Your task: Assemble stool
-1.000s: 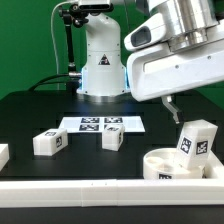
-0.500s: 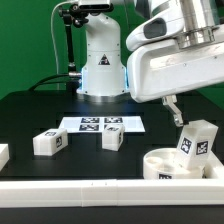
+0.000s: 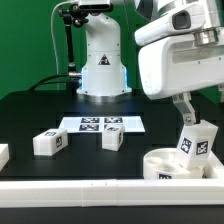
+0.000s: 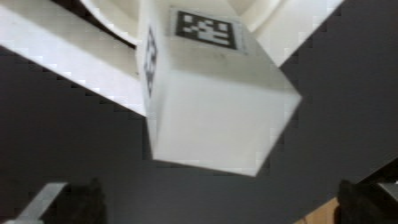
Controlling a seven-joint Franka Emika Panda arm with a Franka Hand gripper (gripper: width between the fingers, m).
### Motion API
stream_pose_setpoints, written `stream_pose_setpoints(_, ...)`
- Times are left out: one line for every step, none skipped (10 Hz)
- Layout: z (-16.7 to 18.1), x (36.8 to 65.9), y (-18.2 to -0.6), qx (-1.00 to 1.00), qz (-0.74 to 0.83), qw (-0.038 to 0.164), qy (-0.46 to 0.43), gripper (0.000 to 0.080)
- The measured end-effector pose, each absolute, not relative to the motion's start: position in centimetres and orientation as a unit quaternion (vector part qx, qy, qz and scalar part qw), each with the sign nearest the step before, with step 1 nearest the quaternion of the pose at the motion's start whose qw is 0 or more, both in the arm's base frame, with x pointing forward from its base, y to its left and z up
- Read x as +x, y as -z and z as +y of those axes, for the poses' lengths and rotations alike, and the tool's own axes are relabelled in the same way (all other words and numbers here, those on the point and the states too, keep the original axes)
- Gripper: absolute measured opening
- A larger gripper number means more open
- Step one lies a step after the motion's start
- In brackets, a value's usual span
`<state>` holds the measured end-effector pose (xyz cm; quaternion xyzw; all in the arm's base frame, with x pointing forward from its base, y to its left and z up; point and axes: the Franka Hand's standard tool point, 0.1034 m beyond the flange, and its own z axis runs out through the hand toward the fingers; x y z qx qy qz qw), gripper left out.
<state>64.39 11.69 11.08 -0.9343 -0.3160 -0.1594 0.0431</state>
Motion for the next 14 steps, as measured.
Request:
stream_pose_setpoints(11.6,64.4,-11.1,-0.925,-0.342,0.038,0.16,0.0649)
stream_pose_setpoints(11.6,64.4,-11.0,-0.91,-0.38,0.03,0.163,0.0649)
stream_pose_setpoints(11.6,64.6,-11.0,-0.877,-0.446,0.003,0.18,0.0649)
stream_pose_setpoints(11.5,64.3,-10.7,-0.849,-0.497,-0.012,0.176,0.0649)
stream_pose_setpoints(11.4,64.3,-10.7,-0.819,-0.547,-0.027,0.173,0.0649)
stream_pose_setpoints(11.4,64.3,-10.7,-0.791,-0.587,-0.039,0.17,0.0649)
stream_pose_setpoints(11.5,64.3,-10.7,-0.766,-0.62,-0.049,0.165,0.0649)
stream_pose_setpoints(11.4,64.3,-10.8,-0.745,-0.644,-0.056,0.162,0.0649)
stream_pose_setpoints(11.4,64.3,-10.7,-0.744,-0.646,-0.056,0.161,0.0649)
stream_pose_setpoints(11.4,64.3,-10.7,-0.745,-0.644,-0.056,0.161,0.0649)
stream_pose_setpoints(11.4,64.2,-10.7,-0.745,-0.645,-0.056,0.161,0.0649)
stream_pose_setpoints(12.1,63.9,-10.9,-0.742,-0.648,-0.06,0.165,0.0649)
stream_pose_setpoints(13.1,63.1,-11.2,-0.745,-0.645,-0.059,0.162,0.0649)
stream_pose_setpoints(13.5,62.3,-11.8,-0.762,-0.626,-0.053,0.156,0.0649)
